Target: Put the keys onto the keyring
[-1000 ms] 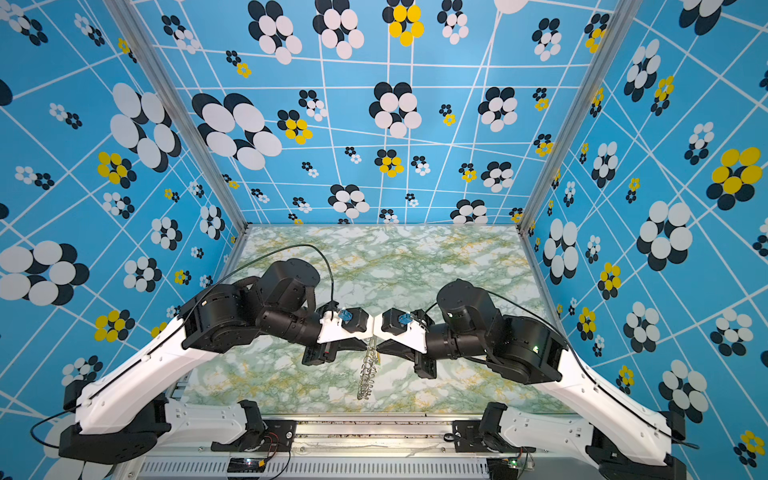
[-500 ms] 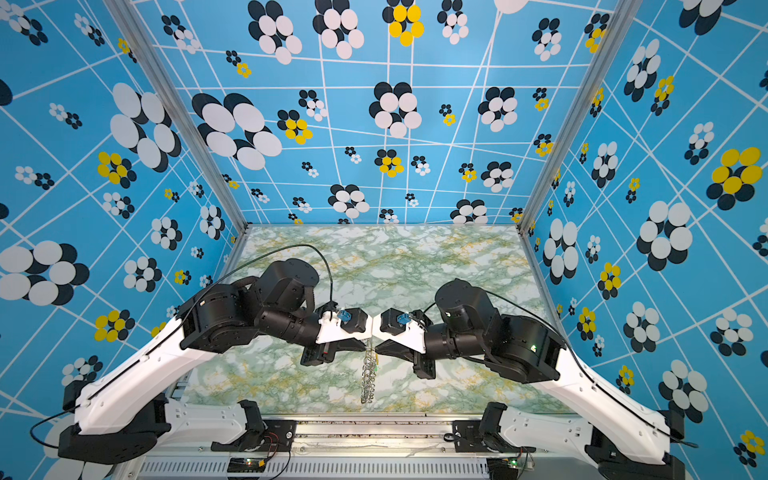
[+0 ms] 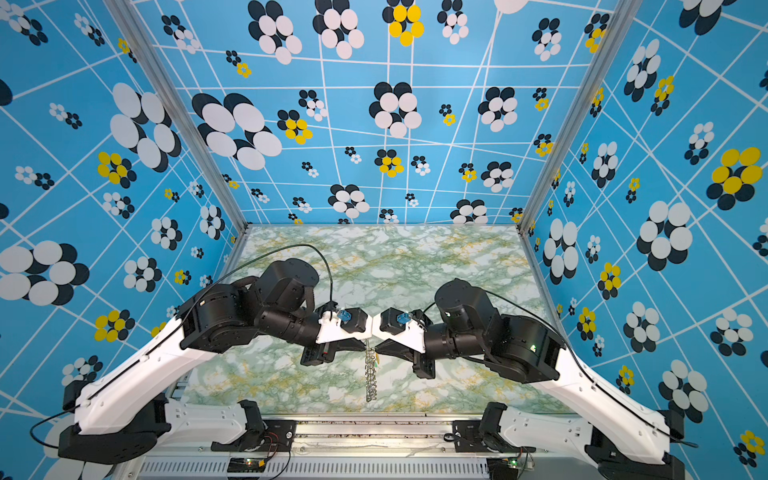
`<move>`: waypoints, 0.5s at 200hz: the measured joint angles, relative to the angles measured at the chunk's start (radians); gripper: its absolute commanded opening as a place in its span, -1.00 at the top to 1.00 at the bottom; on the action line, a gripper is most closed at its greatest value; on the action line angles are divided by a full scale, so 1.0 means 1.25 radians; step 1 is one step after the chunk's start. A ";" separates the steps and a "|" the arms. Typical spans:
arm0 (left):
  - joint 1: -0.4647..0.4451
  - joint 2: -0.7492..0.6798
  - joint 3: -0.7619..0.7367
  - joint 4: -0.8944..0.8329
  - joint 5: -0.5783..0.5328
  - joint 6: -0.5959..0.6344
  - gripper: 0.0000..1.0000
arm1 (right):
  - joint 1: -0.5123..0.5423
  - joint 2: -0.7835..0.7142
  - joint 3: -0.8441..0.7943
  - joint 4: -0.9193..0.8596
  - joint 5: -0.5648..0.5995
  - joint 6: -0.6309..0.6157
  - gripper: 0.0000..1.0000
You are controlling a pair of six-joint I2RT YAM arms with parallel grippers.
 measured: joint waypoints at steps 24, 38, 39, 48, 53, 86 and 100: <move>0.000 0.000 0.000 0.000 0.000 0.000 1.00 | 0.000 0.000 0.000 0.001 0.003 0.001 1.00; 0.000 0.000 0.001 0.000 0.000 0.000 1.00 | 0.000 0.000 0.000 0.002 0.008 0.001 1.00; 0.000 0.000 0.001 0.000 0.000 0.000 1.00 | 0.000 0.000 0.000 0.002 0.008 0.001 1.00; 0.000 0.000 0.002 0.000 0.000 0.000 1.00 | 0.000 0.000 0.000 0.003 0.010 0.001 1.00; 0.000 0.000 0.003 0.000 0.001 0.000 1.00 | 0.000 0.000 0.000 0.004 0.012 0.001 1.00; -0.001 0.000 0.013 0.006 0.003 -0.006 1.00 | 0.000 0.003 0.000 0.020 0.011 0.003 1.00; -0.001 0.000 0.014 0.006 0.003 -0.006 1.00 | 0.000 0.003 0.000 0.021 0.011 0.003 1.00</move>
